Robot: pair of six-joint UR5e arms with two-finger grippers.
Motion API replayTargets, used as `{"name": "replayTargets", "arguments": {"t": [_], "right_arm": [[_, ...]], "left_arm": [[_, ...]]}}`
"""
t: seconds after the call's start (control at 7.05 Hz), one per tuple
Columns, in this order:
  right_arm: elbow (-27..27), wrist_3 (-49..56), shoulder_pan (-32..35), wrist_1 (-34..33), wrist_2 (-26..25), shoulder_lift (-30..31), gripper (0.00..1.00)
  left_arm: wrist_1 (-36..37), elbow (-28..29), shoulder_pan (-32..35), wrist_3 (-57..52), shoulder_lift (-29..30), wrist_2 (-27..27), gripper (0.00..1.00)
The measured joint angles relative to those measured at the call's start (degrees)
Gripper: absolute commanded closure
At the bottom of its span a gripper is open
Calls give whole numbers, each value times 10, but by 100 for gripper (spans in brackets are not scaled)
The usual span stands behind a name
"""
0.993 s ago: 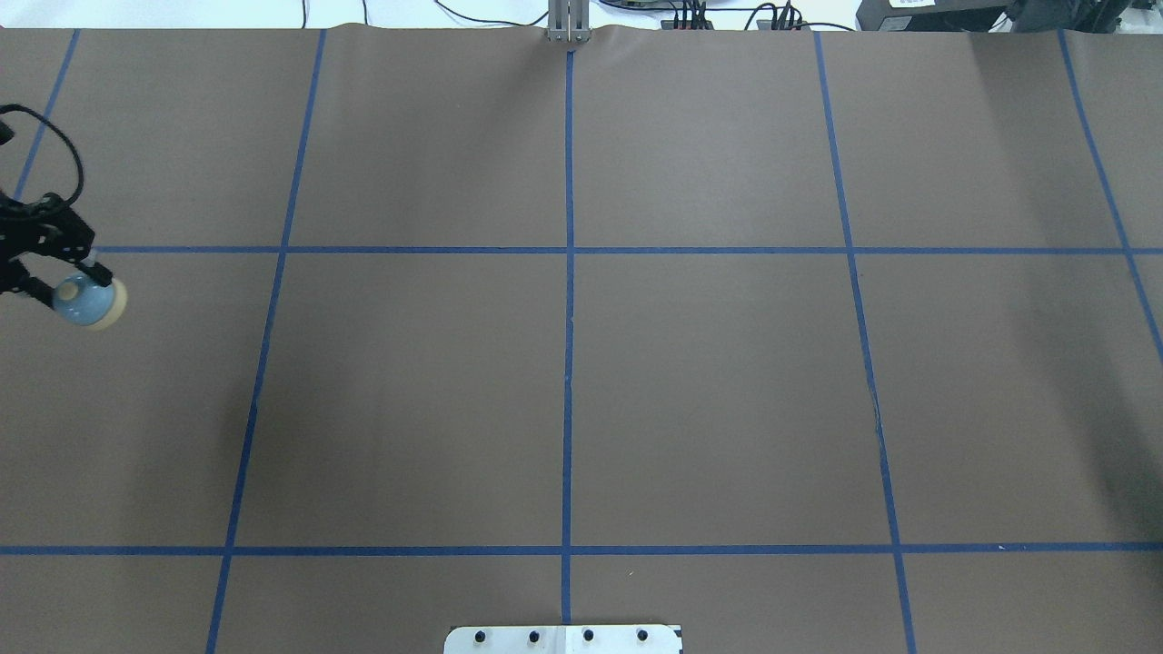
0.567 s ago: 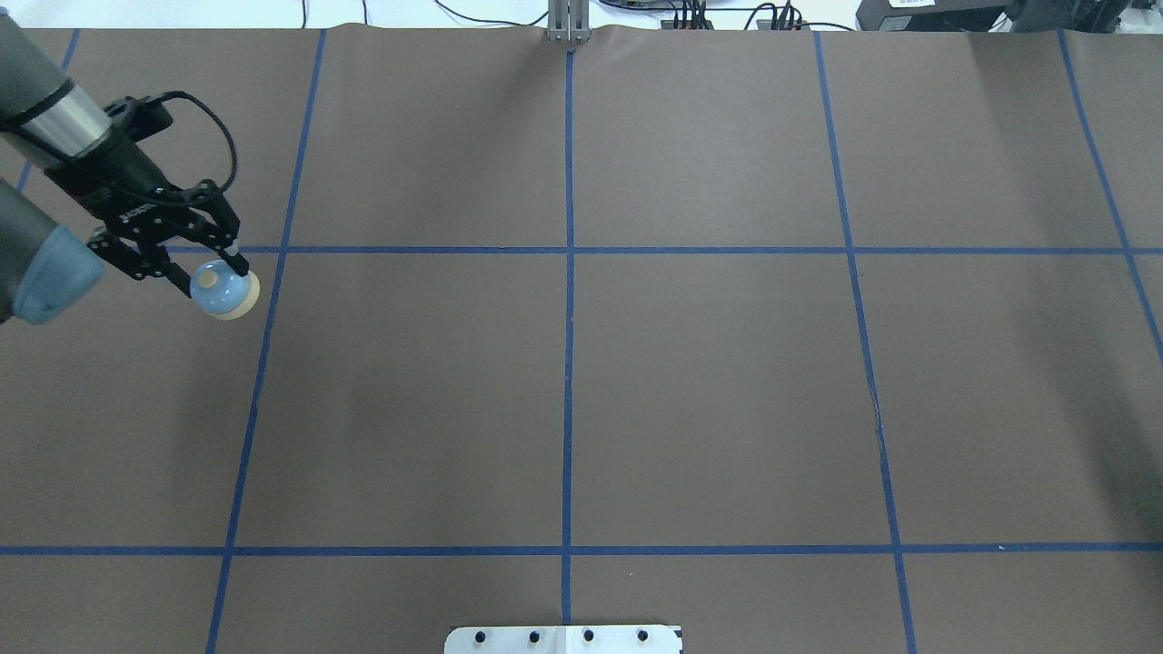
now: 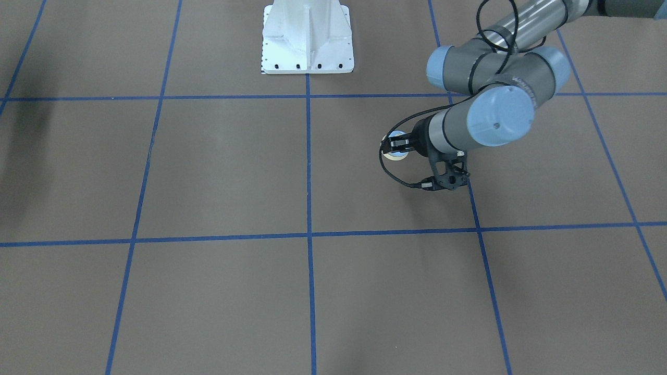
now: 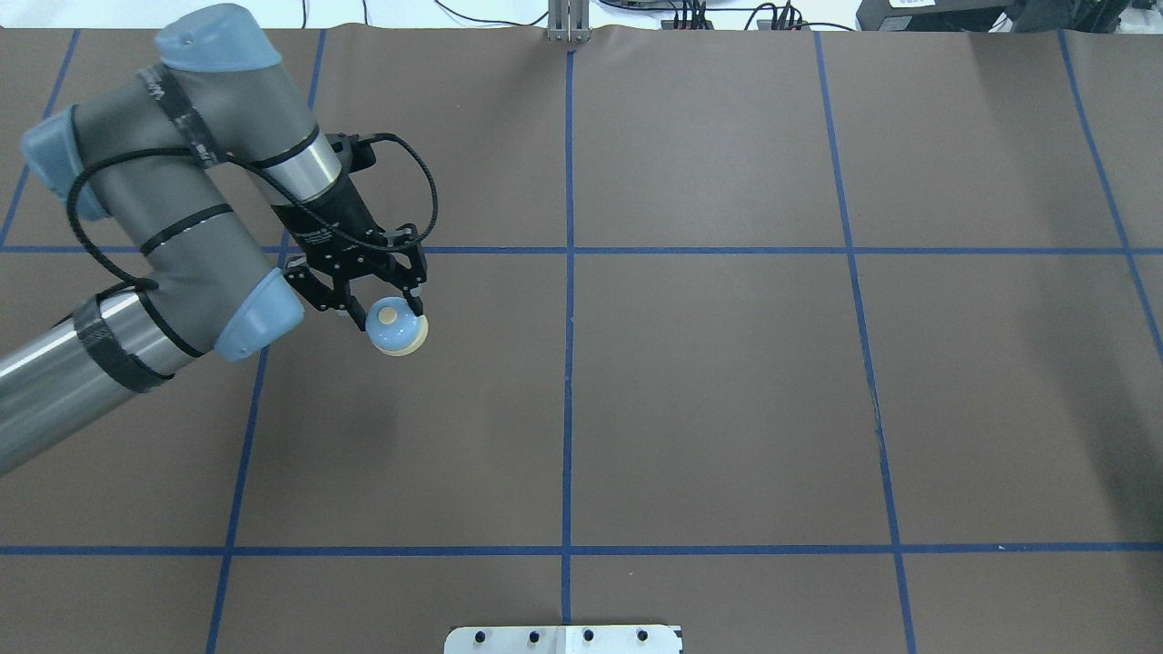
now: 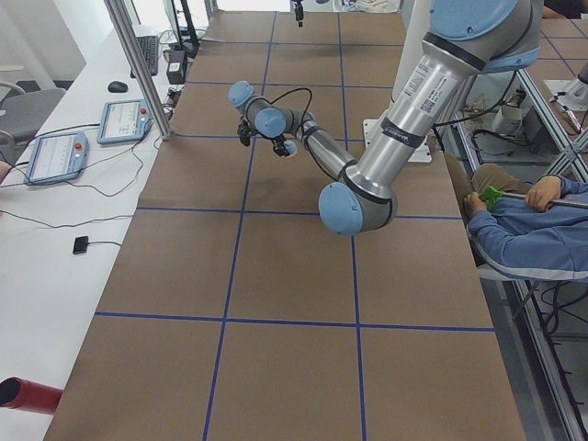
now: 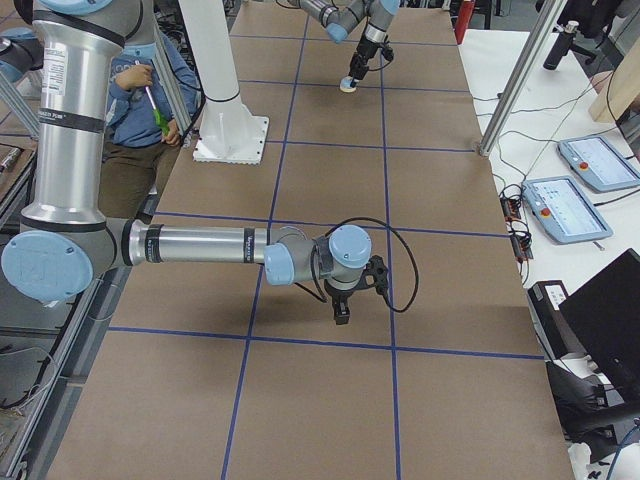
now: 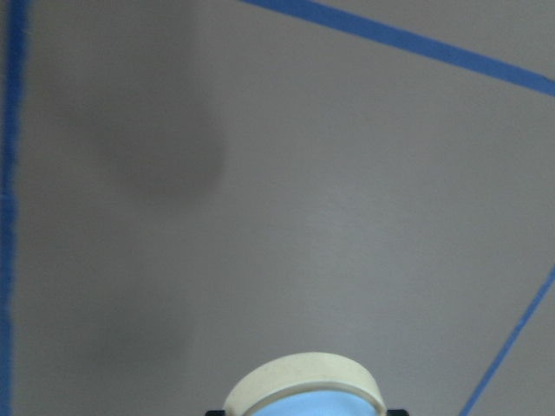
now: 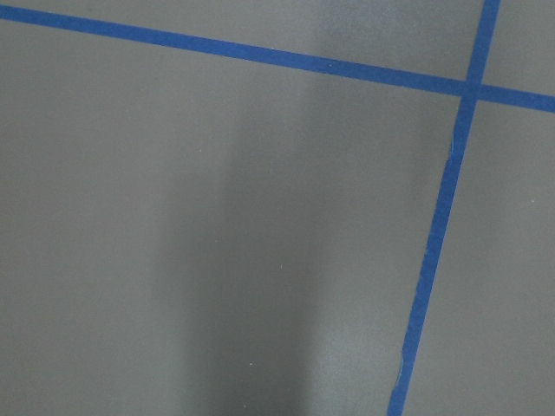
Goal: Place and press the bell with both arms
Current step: 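Carry the blue bell with the left gripper toward the table center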
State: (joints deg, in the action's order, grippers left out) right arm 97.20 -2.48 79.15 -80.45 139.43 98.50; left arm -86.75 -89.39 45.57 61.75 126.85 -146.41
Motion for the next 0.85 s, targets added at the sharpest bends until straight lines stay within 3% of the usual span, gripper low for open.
{"name": "replayTargets", "arguments": {"t": [0.57,0.85], "right_arm": [[0,0,0,0,1,-1,0],[0,0,0,0,1,-1,0]], "left_arm": [[-19,156,-63,25,155,61,61],[-84,230,-84,70,195,86,60]]}}
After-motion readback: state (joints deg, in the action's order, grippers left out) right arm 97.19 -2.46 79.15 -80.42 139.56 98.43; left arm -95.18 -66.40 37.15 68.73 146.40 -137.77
